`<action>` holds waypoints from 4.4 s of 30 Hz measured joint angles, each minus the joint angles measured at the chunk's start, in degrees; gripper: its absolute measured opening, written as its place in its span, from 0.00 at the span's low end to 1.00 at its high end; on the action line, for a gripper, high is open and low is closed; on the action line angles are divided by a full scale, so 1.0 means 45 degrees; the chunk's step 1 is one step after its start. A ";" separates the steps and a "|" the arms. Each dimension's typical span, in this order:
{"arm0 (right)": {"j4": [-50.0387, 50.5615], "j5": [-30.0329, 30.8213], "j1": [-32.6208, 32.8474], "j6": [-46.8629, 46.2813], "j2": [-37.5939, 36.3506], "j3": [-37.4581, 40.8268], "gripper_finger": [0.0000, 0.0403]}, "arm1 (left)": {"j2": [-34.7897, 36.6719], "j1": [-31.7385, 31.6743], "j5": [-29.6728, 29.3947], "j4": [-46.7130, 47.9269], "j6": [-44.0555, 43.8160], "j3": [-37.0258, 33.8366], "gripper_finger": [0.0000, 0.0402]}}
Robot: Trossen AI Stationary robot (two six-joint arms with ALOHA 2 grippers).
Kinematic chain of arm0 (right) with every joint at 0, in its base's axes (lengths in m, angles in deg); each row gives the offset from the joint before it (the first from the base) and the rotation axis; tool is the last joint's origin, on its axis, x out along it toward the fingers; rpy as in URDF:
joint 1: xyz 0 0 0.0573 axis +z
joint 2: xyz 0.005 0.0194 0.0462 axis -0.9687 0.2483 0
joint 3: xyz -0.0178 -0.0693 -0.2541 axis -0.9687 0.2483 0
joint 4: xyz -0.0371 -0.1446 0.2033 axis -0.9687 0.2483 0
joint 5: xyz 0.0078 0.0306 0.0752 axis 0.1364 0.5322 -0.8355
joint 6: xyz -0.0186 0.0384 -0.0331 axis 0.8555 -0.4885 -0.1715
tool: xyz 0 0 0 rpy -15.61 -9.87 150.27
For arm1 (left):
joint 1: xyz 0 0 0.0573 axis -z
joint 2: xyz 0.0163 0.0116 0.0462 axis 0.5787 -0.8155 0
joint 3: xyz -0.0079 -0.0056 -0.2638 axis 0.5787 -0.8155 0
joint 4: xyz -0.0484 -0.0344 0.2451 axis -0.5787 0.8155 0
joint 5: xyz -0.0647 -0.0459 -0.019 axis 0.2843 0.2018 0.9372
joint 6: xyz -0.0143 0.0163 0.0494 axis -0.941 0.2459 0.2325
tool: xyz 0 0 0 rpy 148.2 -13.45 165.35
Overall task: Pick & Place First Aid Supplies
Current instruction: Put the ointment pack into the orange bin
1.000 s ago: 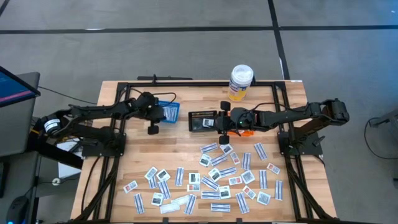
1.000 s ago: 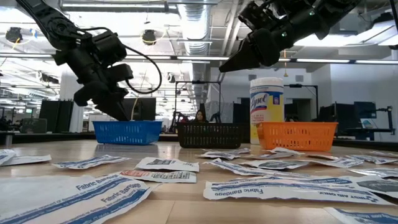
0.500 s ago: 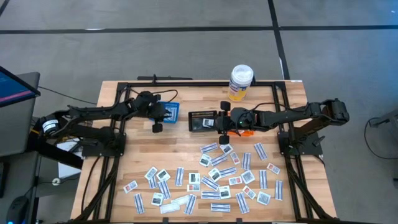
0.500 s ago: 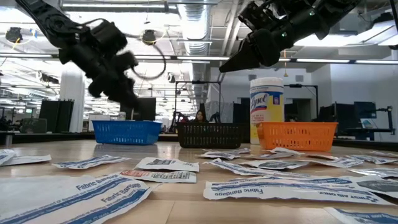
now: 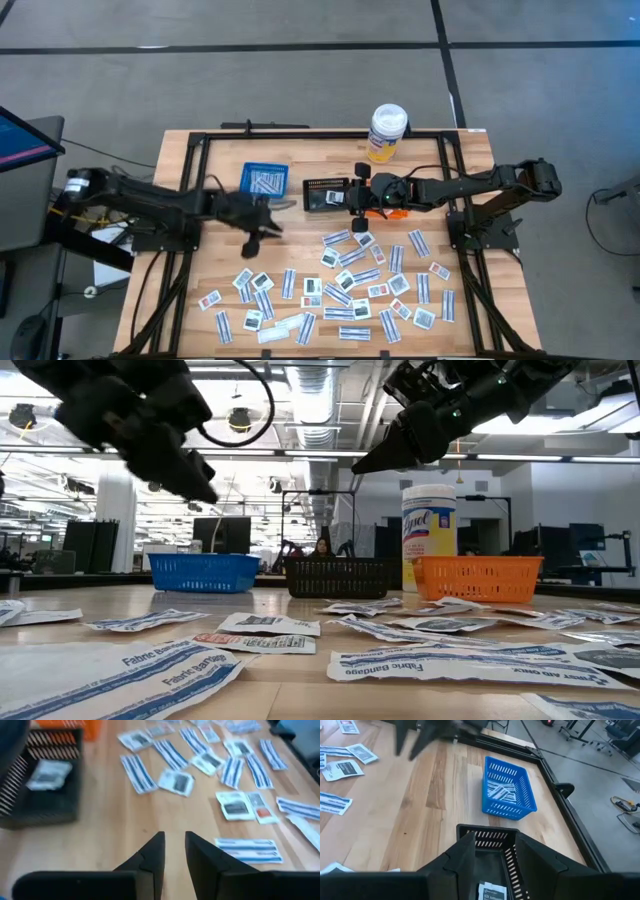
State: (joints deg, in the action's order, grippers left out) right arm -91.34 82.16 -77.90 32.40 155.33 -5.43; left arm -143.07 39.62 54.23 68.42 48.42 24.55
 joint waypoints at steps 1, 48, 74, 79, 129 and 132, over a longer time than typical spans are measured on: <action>0.0000 0.0002 0.0000 0.0000 0.0000 0.0000 0.33 | -0.0158 0.0441 -0.0359 0.0027 -0.0336 0.0000 0.20; -0.0083 0.0000 -0.0010 0.0005 0.0000 0.0005 0.33 | -0.2641 0.5083 -0.0563 0.4559 -0.9697 0.0015 0.13; -0.0083 0.0000 -0.0010 0.0005 0.0000 0.0003 0.33 | -0.2676 0.2719 -0.3238 0.3039 -0.6955 -0.0024 0.20; -0.0085 0.0000 -0.0010 0.0005 0.0000 0.0005 0.33 | -0.2676 0.2732 -0.4087 0.3044 -0.5969 -0.0024 0.33; -0.0092 -0.0005 -0.0010 0.0005 -0.0005 0.0005 0.33 | -0.3341 0.2299 -0.4015 0.5187 -0.7574 0.0976 0.02; -0.0098 -0.0005 -0.0010 0.0005 -0.0005 0.0005 0.33 | -0.3341 0.2080 -0.4018 0.4510 -0.6714 0.0967 0.04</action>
State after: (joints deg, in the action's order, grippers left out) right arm -91.78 82.14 -77.95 32.42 155.31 -5.41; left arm -158.10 48.98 36.14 88.71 18.21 28.90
